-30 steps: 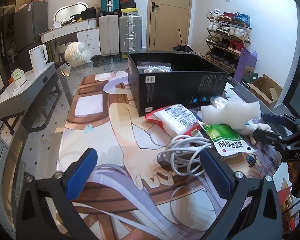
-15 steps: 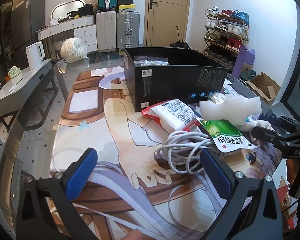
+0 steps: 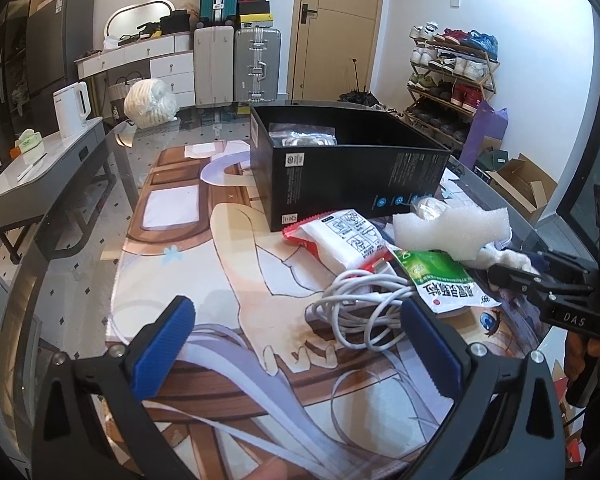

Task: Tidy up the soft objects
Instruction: 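Grasp the white plush toy with the right tool, then lift the white plush toy with right tool while left tool approaches loose white cables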

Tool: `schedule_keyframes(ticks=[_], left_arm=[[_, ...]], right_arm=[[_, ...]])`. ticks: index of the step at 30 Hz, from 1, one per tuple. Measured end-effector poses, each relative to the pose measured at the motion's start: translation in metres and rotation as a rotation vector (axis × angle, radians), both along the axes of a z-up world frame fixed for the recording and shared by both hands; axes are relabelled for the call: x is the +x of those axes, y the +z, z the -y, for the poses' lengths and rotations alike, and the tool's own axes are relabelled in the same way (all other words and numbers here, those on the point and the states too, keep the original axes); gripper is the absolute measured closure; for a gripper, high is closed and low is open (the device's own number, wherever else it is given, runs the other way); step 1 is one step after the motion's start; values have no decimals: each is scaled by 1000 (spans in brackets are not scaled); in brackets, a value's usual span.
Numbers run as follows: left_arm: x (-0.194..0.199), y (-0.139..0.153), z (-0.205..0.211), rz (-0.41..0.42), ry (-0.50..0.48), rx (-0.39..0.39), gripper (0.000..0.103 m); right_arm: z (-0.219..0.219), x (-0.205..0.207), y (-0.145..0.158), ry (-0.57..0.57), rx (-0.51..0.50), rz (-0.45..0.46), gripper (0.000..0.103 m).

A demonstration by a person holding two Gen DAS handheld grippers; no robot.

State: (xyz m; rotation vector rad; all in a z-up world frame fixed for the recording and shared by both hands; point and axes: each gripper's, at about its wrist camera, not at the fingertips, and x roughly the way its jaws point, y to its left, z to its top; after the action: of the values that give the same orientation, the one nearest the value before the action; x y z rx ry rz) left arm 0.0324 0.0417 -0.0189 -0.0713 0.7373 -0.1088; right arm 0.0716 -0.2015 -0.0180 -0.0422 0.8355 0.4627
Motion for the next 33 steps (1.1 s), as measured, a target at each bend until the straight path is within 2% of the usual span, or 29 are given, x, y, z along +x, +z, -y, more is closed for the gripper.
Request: schedule_keyframes(ticks=[6, 14, 23, 29, 33], left_arm=[[-1, 4, 7, 6, -9, 4, 0], [-3, 11, 19, 19, -38, 6, 0], [4, 15, 35, 19, -93, -14, 0], [11, 7, 31, -1, -116, -41, 0], [9, 3, 17, -9, -93, -59, 0]], right_arm=[[2, -9, 2, 11, 9, 11, 62], [11, -23, 15, 18, 42, 66, 63], [29, -30, 33, -46, 79, 145, 63], [32, -28, 35, -55, 89, 150, 63], [34, -27, 37, -62, 93, 158, 63]])
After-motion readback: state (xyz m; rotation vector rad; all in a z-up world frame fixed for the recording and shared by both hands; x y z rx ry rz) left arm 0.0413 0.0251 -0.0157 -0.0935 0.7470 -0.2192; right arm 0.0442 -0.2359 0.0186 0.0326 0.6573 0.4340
